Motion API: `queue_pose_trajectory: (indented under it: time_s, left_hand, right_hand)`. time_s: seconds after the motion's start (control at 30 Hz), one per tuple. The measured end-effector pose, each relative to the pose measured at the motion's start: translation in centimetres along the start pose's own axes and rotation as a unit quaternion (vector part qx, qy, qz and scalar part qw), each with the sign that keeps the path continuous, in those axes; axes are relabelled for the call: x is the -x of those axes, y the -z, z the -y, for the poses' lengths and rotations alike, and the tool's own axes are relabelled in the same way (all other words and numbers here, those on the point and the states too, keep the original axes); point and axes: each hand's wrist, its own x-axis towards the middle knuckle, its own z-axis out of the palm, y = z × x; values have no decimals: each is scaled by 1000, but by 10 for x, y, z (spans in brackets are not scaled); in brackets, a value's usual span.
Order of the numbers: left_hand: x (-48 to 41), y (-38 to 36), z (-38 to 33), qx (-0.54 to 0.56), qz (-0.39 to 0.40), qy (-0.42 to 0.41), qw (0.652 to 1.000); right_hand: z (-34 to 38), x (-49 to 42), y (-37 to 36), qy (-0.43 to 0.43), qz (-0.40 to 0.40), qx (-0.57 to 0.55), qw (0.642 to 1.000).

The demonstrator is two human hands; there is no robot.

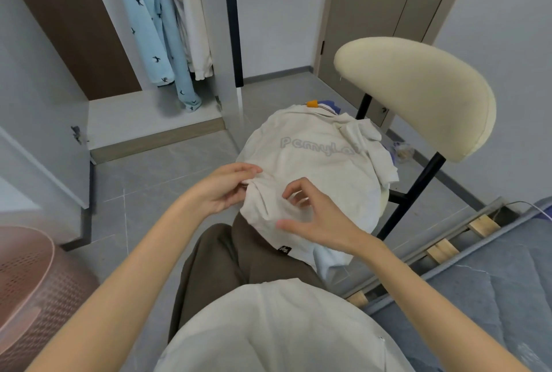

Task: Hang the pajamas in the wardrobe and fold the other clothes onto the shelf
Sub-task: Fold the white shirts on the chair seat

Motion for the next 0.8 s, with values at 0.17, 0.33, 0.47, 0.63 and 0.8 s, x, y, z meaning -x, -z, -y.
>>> queue_pose_trajectory:
  time_s: [0.17,0.33,0.47,0.63,0.8]
  left_hand:
    - [7,-10,-6,102,9,16,995]
    - [9,5,0,-92,-40,-65,993]
    - [19,14,7,-239,71,-126,960]
    - [13,-9,11,-330,55,-226,915]
    - [-4,-13,9,-433,-6,-288,854]
  right_hand:
    - [-15,-2,-21,-2,-57,97,994]
    - [-14,-12,-6,-18,-127,29,991]
    - [-7,-19,11,-41,-84,-31,995]
    - [-1,-23,20,-37,15,-57,998]
    - [0,-20,31,-51,64,-50,995]
